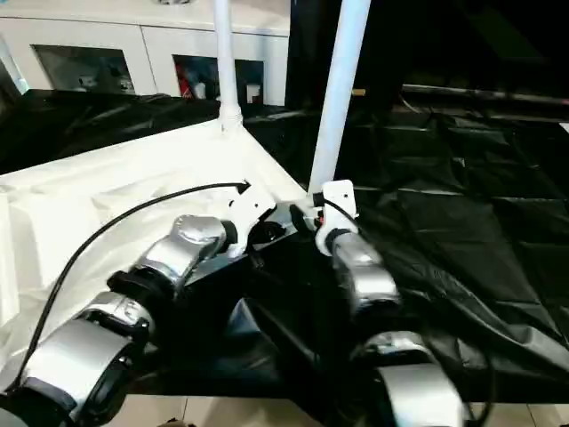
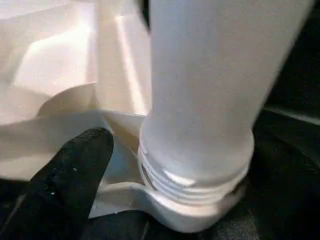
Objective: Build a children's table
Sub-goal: Rotate leg to tighten
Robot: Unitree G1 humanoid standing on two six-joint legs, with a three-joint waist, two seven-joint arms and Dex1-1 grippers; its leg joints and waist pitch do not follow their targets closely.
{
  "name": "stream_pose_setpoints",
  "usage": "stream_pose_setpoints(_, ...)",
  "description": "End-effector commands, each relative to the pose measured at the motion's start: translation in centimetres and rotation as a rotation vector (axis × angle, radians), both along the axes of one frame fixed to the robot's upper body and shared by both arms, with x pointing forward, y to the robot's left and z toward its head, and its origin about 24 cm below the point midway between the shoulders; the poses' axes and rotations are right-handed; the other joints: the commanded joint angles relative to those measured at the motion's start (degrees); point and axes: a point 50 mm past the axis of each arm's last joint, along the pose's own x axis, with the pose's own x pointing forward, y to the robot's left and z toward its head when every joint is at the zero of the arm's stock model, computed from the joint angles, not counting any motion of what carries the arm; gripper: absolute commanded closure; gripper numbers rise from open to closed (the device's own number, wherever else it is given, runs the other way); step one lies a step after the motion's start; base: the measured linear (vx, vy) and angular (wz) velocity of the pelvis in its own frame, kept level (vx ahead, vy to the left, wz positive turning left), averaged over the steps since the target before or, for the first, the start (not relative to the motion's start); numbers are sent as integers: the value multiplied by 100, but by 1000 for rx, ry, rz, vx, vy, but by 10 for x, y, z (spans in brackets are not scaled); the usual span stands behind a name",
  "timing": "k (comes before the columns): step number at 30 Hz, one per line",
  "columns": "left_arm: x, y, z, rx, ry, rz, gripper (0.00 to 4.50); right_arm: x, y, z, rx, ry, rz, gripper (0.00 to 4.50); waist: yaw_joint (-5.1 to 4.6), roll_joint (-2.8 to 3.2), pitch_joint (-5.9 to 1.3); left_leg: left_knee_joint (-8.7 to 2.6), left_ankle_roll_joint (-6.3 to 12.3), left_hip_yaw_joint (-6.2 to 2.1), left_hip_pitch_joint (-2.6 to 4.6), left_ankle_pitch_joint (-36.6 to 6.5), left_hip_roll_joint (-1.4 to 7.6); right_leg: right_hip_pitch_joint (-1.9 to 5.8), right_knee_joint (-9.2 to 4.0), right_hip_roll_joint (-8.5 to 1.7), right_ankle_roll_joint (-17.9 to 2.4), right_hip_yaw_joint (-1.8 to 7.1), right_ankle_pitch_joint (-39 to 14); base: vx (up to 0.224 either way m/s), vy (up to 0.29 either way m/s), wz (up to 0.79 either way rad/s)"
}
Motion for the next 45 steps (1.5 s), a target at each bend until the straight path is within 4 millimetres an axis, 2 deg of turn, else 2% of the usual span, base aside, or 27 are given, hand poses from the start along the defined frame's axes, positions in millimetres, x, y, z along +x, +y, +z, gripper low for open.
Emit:
stream_pose_setpoints(1,-5,4,-3,-40,7,-58,450,-5,-7,3,-41,7,97,3,24,-91,-347,-277,527,72,41,-873,10,318,-368,-185,-1365,125,10,0,0,0)
stream_pose_setpoints(3,-5,12,-3,-38,9,-62,450,-8,-20,5,-69,12,134,3,32,-84,-344,-276,546,68,51,-878,21,308,-365,-181,-1378,122,10,0,0,0)
stream_pose_setpoints(5,-6,21,-2,-49,16,-98,450,-13,-34,9,-91,22,191,3,37,-89,-329,-289,523,64,52,-1025,30,308,-388,-180,-1359,116,-210,0,0,0)
stream_pose_setpoints(8,-10,24,1,-75,24,-165,450,-18,-40,12,-96,32,262,3,34,-108,-336,-280,512,67,39,-1056,34,312,-380,-191,-1380,119,-282,0,0,0)
stream_pose_setpoints(12,-19,25,4,-113,52,-285,450,-26,-41,17,-76,48,388,3,53,-104,-337,-274,556,71,44,-1011,53,304,-369,-197,-1444,121,-236,0,0,0)
stream_pose_setpoints(16,-25,24,5,-128,68,-351,450,-32,-33,18,-85,50,489,3,73,-88,-350,-248,635,81,43,-807,70,275,-314,-174,-1564,109,148,0,0,0)
stream_pose_setpoints(19,-26,24,4,-123,71,-359,450,-36,-29,15,-79,69,536,3,117,-99,-346,-253,602,81,44,-878,69,279,-321,-188,-1551,110,20,0,0,0)
stream_pose_setpoints(21,-27,25,4,-122,73,-363,450,-37,-28,14,-61,78,545,3,124,-103,-344,-262,562,77,42,-927,68,281,-331,-195,-1514,111,-88,0,0,0)
stream_pose_setpoints(22,-27,25,4,-122,73,-365,450,-38,-28,15,-58,79,549,19,125,-101,-347,-260,542,75,42,-929,69,280,-328,-198,-1504,112,-100,0,0,0)
stream_pose_setpoints(25,-28,26,4,-120,76,-365,450,-39,-27,15,-49,84,558,29,125,-104,-359,-248,547,77,42,-794,60,285,-309,-192,-1510,114,67,0,0,0)
stream_pose_setpoints(28,-29,27,4,-118,78,-365,450,-40,-26,15,-44,84,563,66,126,-96,-357,-245,566,79,41,-750,57,285,-303,-188,-1519,112,157,0,0,0)
stream_pose_setpoints(33,-29,28,4,-116,82,-366,450,-41,-26,16,-18,77,565,97,129,-90,-356,-248,522,79,46,-831,58,284,-315,-190,-1499,113,12,0,0,0)
stream_pose_setpoints(36,-29,29,3,-114,87,-365,450,-42,-26,16,-9,78,567,131,131,-88,-361,-245,510,76,43,-805,55,290,-304,-185,-1512,111,85,0,0,0)
stream_pose_setpoints(40,-30,29,3,-113,90,-364,450,-43,-26,15,-1,80,565,153,140,-90,-370,-231,551,76,41,-687,53,297,-284,-183,-1533,111,260,0,0,0)
stream_pose_setpoints(43,-29,29,2,-112,84,-346,450,-41,-25,13,4,79,526,168,137,-93,-370,-227,576,78,38,-664,47,295,-282,-181,-1541,108,265,0,0,0)
stream_pose_setpoints(45,-25,27,0,-102,76,-278,450,-34,-25,5,-13,78,403,175,133,-84,-364,-238,530,75,48,-769,53,285,-301,-188,-1523,108,85,0,0,0)
